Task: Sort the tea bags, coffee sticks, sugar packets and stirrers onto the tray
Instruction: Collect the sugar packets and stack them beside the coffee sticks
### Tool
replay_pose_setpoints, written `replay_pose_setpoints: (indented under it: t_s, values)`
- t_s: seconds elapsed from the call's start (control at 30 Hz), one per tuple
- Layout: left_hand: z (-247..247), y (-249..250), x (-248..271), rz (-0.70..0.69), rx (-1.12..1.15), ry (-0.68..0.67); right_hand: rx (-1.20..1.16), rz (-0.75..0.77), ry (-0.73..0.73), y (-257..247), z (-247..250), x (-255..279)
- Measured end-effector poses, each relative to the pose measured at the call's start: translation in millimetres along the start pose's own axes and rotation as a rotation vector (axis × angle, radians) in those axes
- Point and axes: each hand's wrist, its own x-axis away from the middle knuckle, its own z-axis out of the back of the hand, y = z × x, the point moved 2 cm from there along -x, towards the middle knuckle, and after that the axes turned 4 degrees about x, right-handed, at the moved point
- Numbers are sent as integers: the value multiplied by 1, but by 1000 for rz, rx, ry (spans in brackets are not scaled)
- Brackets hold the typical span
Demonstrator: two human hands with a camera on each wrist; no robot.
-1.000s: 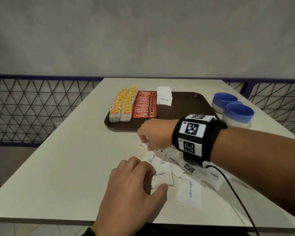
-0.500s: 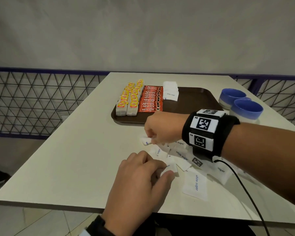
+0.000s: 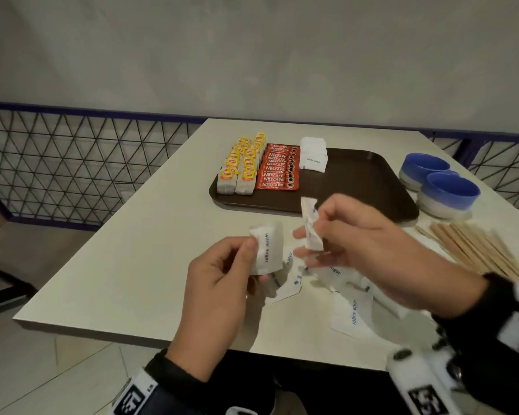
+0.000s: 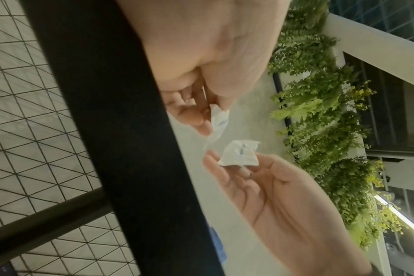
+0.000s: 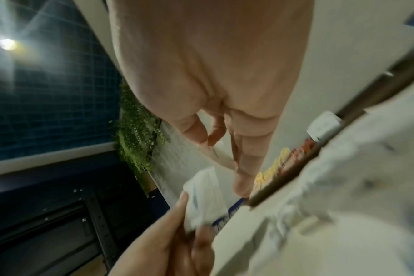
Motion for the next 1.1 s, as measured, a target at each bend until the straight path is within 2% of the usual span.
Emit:
replay_pose_setpoints:
  t_s: [0.03, 0.1, 0.17, 0.27, 0.33, 0.5, 0.67, 0.83, 1.0, 1.1]
  values:
    - [-2, 1, 1, 5, 18, -24, -37, -24, -7, 12, -7, 8]
    - [-8, 3, 2, 10, 13, -93, 35, 20, 10, 32, -20, 14]
    - [-12, 4, 3, 20, 23, -150, 132, 112, 81, 44, -29, 14]
    - [-13, 7, 3, 23, 39, -193, 133, 197, 208, 51, -35, 11]
    - [-16, 6, 0, 18, 11, -221, 94, 196, 244, 54, -32, 12]
    - [-18, 0, -1, 7, -18, -234, -152, 103, 221, 63, -13, 26]
    - [-17, -5, 6, -159, -113, -250, -265, 52, 108, 80, 3, 46]
    - [-16, -9, 11, -288, -231, -251, -304, 56, 170, 89, 4, 46]
    - [-20, -3, 15, -363, -305, -229, -298, 106, 135, 84, -1, 42]
    - [-23, -2, 16, -496, -442, -303, -287, 108, 127, 84, -3, 39]
